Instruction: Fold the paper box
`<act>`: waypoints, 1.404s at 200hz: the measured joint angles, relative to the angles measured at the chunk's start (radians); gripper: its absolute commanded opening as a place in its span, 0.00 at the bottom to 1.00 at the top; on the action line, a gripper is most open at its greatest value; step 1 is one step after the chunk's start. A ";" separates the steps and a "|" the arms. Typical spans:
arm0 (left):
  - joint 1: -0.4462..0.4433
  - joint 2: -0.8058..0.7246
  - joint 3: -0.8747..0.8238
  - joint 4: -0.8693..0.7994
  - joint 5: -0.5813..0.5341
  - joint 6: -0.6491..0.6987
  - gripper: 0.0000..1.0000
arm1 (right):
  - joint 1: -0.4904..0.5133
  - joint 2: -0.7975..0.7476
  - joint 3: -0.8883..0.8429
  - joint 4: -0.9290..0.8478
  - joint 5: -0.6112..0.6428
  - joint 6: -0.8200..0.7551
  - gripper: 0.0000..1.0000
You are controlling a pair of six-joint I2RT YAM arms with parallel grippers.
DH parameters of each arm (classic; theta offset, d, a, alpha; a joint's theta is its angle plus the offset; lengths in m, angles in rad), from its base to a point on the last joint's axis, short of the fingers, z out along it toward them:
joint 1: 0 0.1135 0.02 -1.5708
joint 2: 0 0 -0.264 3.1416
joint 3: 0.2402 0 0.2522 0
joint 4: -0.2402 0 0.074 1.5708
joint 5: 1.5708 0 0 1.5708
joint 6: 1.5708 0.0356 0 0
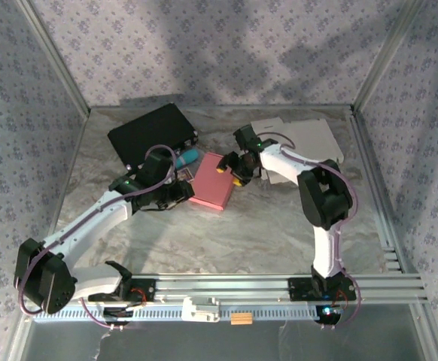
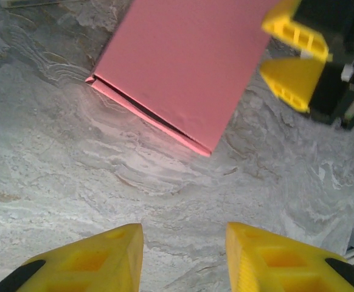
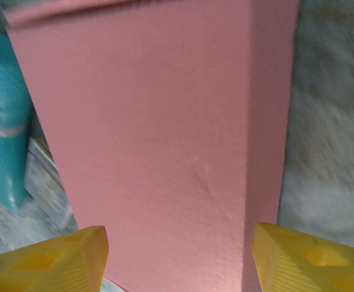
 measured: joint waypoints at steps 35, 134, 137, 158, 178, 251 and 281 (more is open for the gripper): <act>0.000 0.012 0.000 0.019 0.036 0.000 0.40 | -0.043 0.080 0.103 0.002 -0.024 -0.047 0.62; -0.040 0.241 0.174 0.113 0.120 0.030 0.40 | -0.599 -0.578 -0.468 0.064 0.041 -0.185 0.65; -0.042 0.262 0.188 0.119 0.123 0.031 0.40 | -0.611 -0.573 -0.479 0.065 0.037 -0.187 0.65; -0.056 0.415 0.317 0.150 0.146 0.038 0.39 | -0.655 -0.521 -0.533 0.080 0.005 -0.214 0.65; -0.071 0.576 0.481 0.175 0.167 0.042 0.36 | -0.684 -0.465 -0.541 0.115 -0.025 -0.250 0.63; -0.117 1.142 1.135 0.133 0.197 0.045 0.33 | -0.720 -0.232 -0.458 0.192 -0.119 -0.388 0.60; -0.133 1.354 1.437 0.061 0.213 0.054 0.33 | -0.716 -0.192 -0.443 0.208 -0.152 -0.435 0.59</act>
